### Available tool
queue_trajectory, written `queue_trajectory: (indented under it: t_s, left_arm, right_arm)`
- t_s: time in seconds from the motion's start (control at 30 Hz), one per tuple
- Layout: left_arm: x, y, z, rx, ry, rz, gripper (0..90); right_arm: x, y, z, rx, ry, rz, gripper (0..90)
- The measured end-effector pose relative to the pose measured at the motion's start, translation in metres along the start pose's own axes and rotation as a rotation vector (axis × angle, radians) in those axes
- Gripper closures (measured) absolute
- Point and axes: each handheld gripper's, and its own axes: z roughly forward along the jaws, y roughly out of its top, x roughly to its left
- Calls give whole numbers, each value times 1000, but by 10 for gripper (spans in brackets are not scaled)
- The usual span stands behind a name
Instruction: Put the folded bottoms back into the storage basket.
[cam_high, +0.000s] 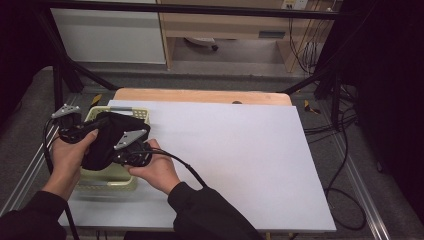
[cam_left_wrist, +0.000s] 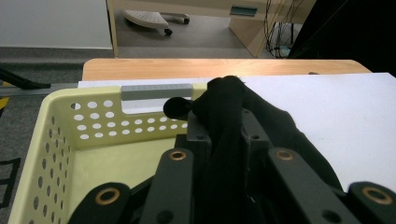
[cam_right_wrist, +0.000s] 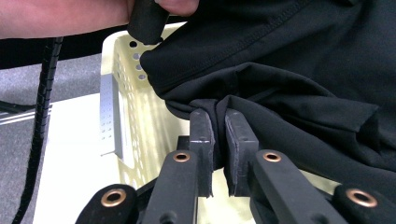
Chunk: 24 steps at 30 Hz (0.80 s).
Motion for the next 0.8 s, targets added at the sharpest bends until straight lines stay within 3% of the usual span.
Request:
queue_trajectory:
  t_s: [0.8]
  left_arm:
    - [5,-6,7,12,26,-12,783]
  right_arm:
    - [-1,-7,7,16,6,4,836]
